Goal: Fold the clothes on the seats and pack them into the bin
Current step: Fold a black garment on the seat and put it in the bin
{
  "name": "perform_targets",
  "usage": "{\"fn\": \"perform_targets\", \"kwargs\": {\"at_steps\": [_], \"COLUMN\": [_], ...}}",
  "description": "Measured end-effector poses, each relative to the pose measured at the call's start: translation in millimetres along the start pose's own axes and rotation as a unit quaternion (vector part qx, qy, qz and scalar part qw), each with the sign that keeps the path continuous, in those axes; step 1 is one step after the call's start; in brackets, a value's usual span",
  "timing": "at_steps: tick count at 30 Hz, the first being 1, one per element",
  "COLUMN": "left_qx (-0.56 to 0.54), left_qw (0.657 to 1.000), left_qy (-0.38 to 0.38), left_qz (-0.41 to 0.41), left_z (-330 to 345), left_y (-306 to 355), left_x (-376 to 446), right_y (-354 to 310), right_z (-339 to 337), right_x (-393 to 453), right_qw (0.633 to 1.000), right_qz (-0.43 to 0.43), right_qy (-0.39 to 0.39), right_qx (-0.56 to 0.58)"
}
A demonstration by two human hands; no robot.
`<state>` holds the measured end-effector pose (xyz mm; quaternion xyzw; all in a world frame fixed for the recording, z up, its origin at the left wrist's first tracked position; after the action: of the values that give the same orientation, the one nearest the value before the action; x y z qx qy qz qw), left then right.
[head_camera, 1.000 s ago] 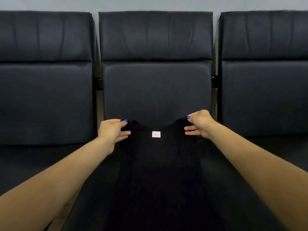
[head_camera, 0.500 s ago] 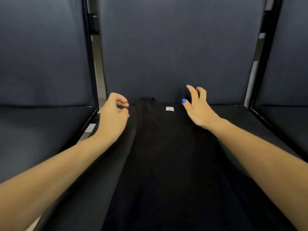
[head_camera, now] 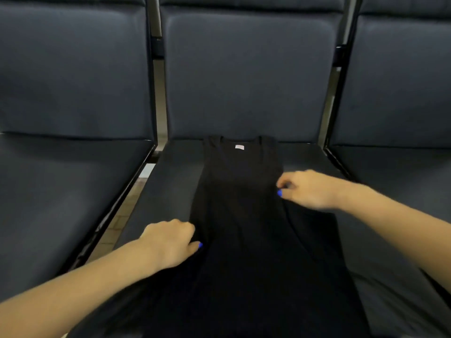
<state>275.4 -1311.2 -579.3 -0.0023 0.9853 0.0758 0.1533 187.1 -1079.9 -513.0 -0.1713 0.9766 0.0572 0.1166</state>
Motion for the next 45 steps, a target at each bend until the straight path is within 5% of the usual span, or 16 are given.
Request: {"fn": "perform_targets", "kwargs": {"at_steps": [3, 5, 7, 9, 11, 13, 17, 20, 22, 27, 30, 35, 38, 42, 45], "left_qx": [-0.050, -0.180, -0.380, -0.576, -0.737, -0.809, -0.850, -0.859, -0.828, -0.586, -0.532, -0.215, -0.086, -0.033, 0.027], "left_qw": [0.998, 0.977, 0.908, 0.798, 0.654, 0.561, 0.507, 0.482, 0.513, 0.734, 0.778, 0.941, 0.977, 0.999, 0.999], "left_qy": [0.042, 0.118, 0.175, 0.173, 0.079, 0.006, 0.026, 0.117, 0.202, 0.333, 0.314, 0.261, 0.185, 0.024, 0.033], "left_qz": [0.014, 0.016, 0.016, -0.044, -0.152, -0.176, -0.139, -0.124, -0.103, -0.084, -0.113, 0.023, 0.064, 0.006, 0.001], "left_z": [8, 4, -2, -4, 2, 2, -6, -13, -19, -26, -18, -12, -12, 0, 7], "left_y": [9, 7, 1, -1, 2, 13, 16, 6, -9, -60, -73, -56, -39, -27, -16], "left_x": [-4, -7, -11, -17, -19, -22, -12, -5, -6, -20, -24, -34, -54, -78, -90], "right_y": [26, 35, 39, 43, 45, 51, 55, 55, 53, 55, 65, 86, 91, 87, 88], "right_z": [22, 41, 58, 69, 78, 85, 83, 84, 89, 95, 88, 83, 83, 77, 73], "right_x": [-53, -78, -85, -87, -81, -76, -76, -78, -73, -63, -62, -62, -73, -85, -92], "right_qw": [0.985, 0.962, 0.947, 0.951, 0.954, 0.951, 0.945, 0.954, 0.963, 0.957, 0.947, 0.919, 0.918, 0.954, 0.970], "right_qz": [0.147, 0.219, 0.234, 0.210, 0.196, 0.211, 0.249, 0.249, 0.225, 0.209, 0.239, 0.278, 0.272, 0.224, 0.212], "right_qy": [-0.071, -0.159, -0.221, -0.227, -0.226, -0.215, -0.149, -0.117, -0.106, -0.118, -0.047, 0.068, 0.115, 0.123, 0.094], "right_qx": [-0.058, -0.033, -0.001, -0.002, 0.020, 0.065, 0.153, 0.119, 0.106, 0.165, 0.208, 0.271, 0.264, 0.156, 0.073]}}
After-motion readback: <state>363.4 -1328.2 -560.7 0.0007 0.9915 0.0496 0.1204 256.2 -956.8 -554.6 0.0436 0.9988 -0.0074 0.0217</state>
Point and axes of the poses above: each hand's wrist, its own x-axis towards the middle knuckle, its own z-axis out of the palm, y = z × x, the point moved 4 cm from there along x, towards the middle knuckle, and after that the axes turned 11 degrees about -x, right-handed, at the moved point
